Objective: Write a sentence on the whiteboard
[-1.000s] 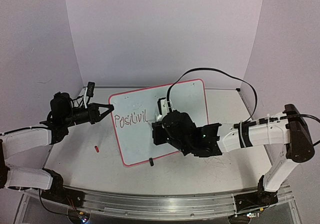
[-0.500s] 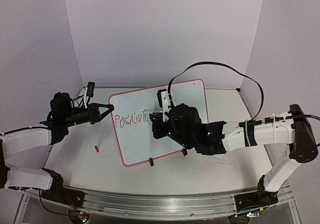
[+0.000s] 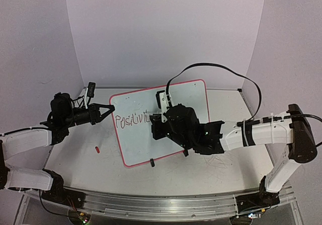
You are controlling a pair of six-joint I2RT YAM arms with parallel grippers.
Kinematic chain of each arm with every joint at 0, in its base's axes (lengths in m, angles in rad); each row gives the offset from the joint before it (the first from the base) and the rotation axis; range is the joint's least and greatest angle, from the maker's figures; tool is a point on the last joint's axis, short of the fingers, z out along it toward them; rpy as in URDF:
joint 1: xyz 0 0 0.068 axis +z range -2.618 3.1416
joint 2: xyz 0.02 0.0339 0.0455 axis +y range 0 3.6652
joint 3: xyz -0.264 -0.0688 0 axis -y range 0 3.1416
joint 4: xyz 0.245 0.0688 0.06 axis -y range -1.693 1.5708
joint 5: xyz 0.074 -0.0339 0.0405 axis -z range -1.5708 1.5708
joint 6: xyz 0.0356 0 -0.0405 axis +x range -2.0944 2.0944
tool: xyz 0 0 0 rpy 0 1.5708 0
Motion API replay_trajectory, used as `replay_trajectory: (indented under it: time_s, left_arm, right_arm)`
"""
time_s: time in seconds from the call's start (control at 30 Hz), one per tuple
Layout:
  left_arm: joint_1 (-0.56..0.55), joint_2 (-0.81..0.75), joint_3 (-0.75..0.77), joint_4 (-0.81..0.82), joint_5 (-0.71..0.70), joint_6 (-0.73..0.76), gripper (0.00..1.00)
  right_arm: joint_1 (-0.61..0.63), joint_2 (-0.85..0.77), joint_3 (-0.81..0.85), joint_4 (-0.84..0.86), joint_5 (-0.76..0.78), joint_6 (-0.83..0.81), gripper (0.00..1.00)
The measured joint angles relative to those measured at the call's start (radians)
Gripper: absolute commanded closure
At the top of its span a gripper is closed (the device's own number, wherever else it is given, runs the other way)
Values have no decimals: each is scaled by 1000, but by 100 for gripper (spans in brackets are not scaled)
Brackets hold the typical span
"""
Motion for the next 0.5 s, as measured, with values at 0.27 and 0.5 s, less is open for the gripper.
replay_trajectory:
  time_s: [0.27, 0.5]
  left_arm:
    - [0, 0, 0, 0, 0, 0, 100]
    - [0, 0, 0, -1, -1, 0, 100]
  right_arm:
    - [0, 2, 0, -13, 3, 7, 100]
    - [0, 24, 3, -29, 4, 10, 100]
